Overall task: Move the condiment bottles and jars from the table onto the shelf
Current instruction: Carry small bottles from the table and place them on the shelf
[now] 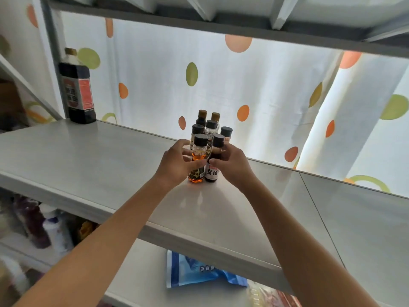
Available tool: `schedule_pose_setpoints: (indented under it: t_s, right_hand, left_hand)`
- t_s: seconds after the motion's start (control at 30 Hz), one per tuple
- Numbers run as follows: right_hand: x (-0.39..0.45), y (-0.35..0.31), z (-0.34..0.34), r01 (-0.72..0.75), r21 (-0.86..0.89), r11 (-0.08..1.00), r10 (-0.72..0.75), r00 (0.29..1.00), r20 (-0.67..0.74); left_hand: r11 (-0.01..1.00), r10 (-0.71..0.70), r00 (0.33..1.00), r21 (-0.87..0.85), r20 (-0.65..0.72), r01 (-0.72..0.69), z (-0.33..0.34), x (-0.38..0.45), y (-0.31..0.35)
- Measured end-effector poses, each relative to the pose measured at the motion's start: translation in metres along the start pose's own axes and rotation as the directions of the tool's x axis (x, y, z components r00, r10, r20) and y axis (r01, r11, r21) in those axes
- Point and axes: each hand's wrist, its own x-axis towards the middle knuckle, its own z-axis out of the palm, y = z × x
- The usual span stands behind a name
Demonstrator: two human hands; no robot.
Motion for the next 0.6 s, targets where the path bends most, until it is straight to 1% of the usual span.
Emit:
schedule_pose_setpoints:
  t_s: [0.1,0.17,0.23,0.37,0.5,0.6]
  right_hand:
    - [0.006,0.006,-0.002,-0.039,0.003,0.999,0.039,0.999,-0.007]
    - [0.011,0.008,-0.004,-0.050,-0.063,0.997,0.053,0.998,0.035]
    - [0.015,0.009,-0.006,-0.053,-0.138,0.989,0.059,0.997,0.039]
    - [0.024,0.015,-0.007,-0.093,-0.134,0.987,0.085,0.994,-0.062]
    - [0.035,0.020,-0.006,-0.047,-0.137,0.989,0.022,0.985,-0.174]
    - [0.045,0.024,-0.001,-0.048,-0.153,0.987,0.011,0.973,-0.233]
  left_hand:
    - [0.998,-0.036,0.999,0.043,0.018,0.035,0.005,-0.001,-0.010]
    - [0.997,-0.018,1.000,0.071,0.003,0.018,0.008,0.001,-0.011]
    - [0.993,-0.002,1.000,0.114,-0.017,0.004,0.011,0.007,-0.011]
    - [0.984,-0.006,0.996,0.175,-0.085,0.021,0.015,0.026,-0.017]
    - [0.976,-0.029,0.991,0.212,-0.131,0.056,0.015,0.046,-0.024]
    - [0.977,-0.045,0.988,0.202,-0.145,0.074,0.015,0.057,-0.025]
